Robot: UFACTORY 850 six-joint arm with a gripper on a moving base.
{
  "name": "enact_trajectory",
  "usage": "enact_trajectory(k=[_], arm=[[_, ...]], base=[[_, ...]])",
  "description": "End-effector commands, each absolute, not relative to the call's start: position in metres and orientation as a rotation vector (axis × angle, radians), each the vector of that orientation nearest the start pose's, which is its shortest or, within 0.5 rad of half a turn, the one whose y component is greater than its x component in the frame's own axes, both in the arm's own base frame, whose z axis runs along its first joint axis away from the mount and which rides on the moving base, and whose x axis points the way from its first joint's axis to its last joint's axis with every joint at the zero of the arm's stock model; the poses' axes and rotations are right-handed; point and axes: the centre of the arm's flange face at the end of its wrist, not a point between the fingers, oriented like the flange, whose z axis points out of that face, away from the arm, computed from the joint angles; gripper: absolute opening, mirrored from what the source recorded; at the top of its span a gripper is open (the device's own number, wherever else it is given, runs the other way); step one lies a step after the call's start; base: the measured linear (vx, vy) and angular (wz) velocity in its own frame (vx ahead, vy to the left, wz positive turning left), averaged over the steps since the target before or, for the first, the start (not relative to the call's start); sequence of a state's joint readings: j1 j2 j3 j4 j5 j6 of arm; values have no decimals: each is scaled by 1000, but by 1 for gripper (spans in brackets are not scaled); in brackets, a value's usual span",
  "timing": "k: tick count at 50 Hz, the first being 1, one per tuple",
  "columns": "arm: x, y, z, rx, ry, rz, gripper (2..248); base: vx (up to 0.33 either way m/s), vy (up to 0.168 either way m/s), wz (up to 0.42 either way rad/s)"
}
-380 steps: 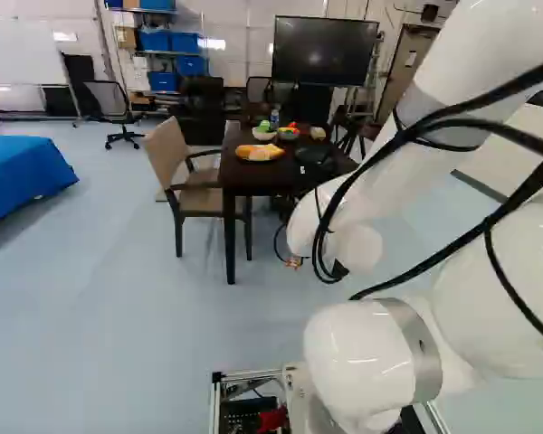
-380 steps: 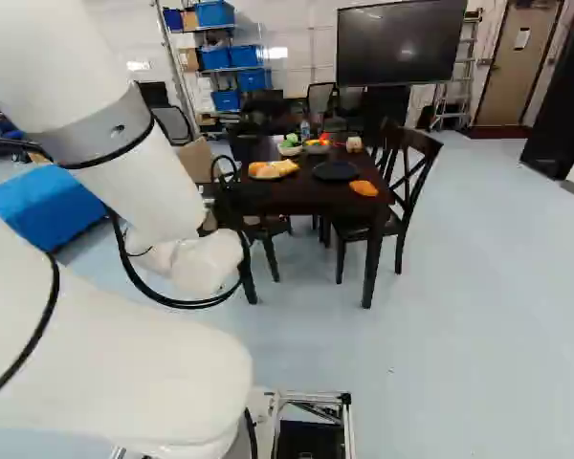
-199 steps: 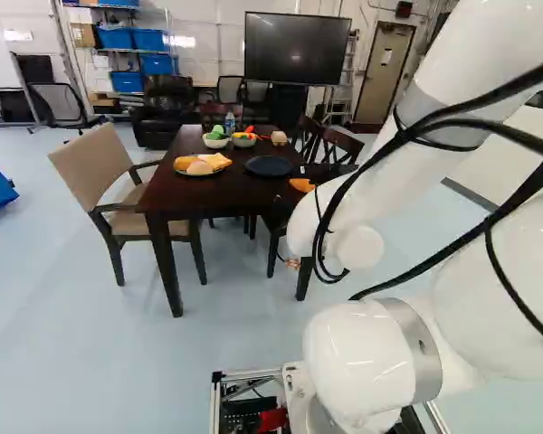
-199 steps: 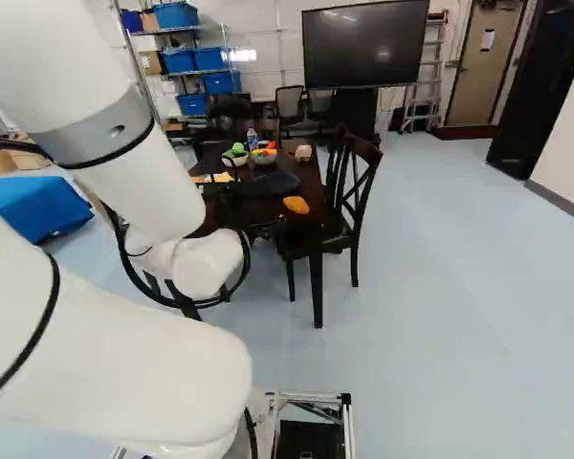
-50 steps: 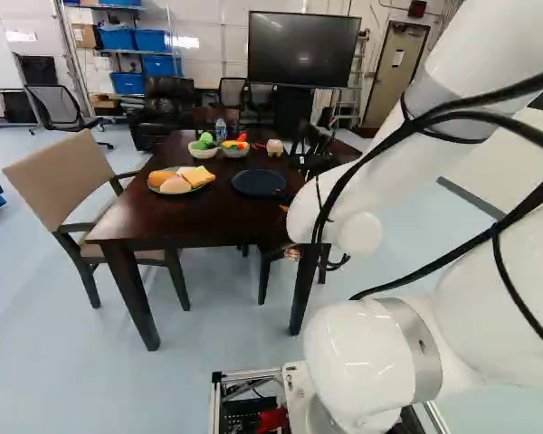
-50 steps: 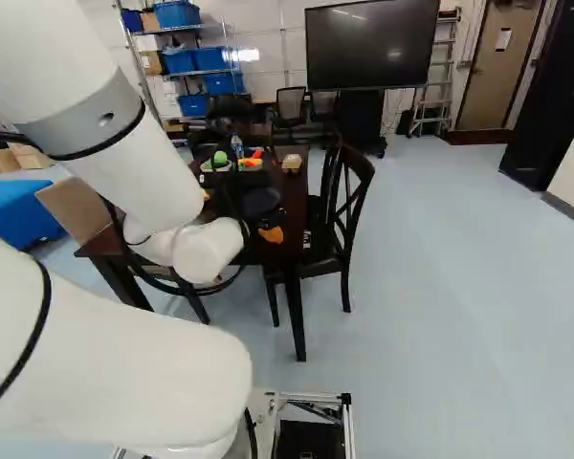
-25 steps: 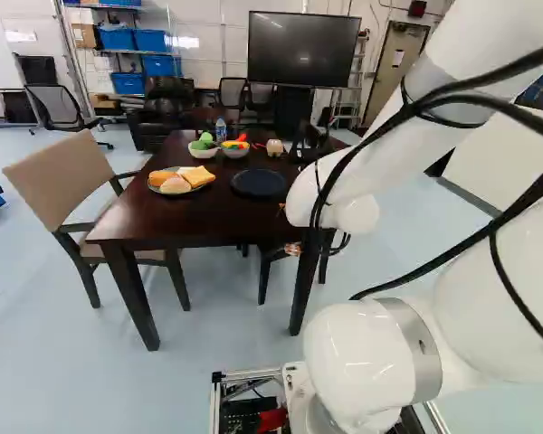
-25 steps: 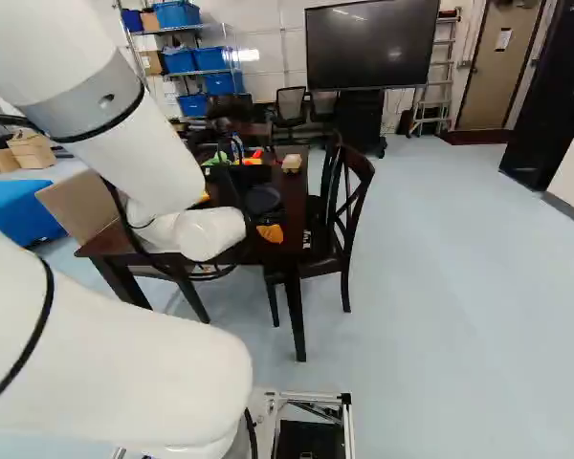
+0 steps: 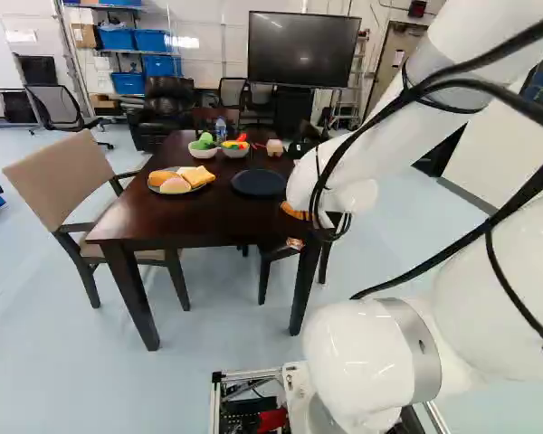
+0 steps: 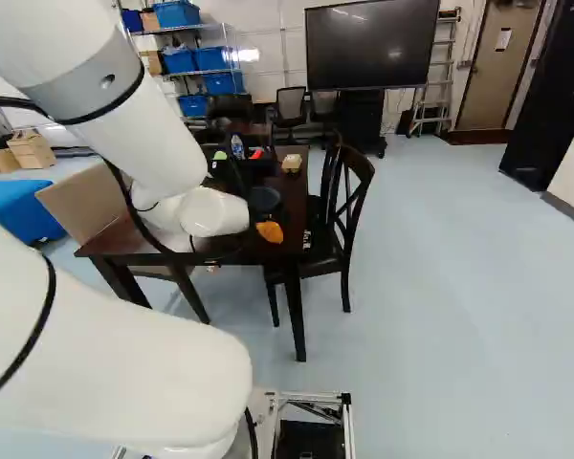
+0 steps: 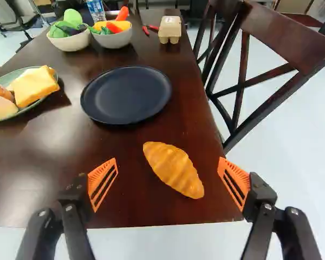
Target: Move the croissant to the empty plate
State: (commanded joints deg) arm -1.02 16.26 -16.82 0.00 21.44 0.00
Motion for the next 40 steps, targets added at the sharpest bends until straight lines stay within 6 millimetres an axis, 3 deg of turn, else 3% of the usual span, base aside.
enact_trajectory(k=[40], arm=[[353, -6, 438, -2928, 24, -1156, 247]], base=[[0, 0, 0]])
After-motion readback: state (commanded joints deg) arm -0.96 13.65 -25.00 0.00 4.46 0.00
